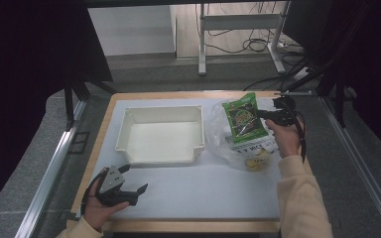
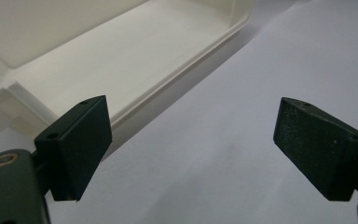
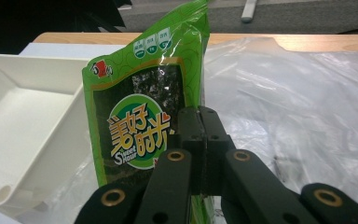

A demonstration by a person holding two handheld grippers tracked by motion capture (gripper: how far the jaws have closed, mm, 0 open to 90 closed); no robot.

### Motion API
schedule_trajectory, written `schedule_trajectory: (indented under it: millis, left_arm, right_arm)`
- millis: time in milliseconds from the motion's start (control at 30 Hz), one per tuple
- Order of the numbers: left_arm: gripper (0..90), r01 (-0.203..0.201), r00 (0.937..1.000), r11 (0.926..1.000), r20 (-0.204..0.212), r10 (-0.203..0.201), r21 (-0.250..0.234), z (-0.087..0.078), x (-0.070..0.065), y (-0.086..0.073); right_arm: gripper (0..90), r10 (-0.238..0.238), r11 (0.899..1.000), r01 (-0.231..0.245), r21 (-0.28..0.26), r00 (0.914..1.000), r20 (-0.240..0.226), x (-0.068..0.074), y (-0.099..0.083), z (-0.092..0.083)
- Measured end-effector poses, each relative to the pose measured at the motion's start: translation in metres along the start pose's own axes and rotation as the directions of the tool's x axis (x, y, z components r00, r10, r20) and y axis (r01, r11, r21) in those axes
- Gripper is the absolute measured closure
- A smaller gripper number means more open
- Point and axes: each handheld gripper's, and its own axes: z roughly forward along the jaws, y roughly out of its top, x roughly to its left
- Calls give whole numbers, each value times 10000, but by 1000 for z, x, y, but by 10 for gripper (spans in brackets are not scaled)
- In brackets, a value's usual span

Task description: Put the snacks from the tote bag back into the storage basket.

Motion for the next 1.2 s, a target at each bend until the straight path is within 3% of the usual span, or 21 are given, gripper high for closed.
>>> schedule_trajectory:
  millis: [333,1200]
  left_arm:
    - [114,6,10000,10000,1,-6,-4,0,0,0]
    - [114,1,10000,10000,-11,-1,-23,-1,0,0]
  right_arm:
    - [900,-115,9998,109,-167,9993,-369,14,2,6]
    - [900,-317,9986,282,-441,9961,-818,38,11,7]
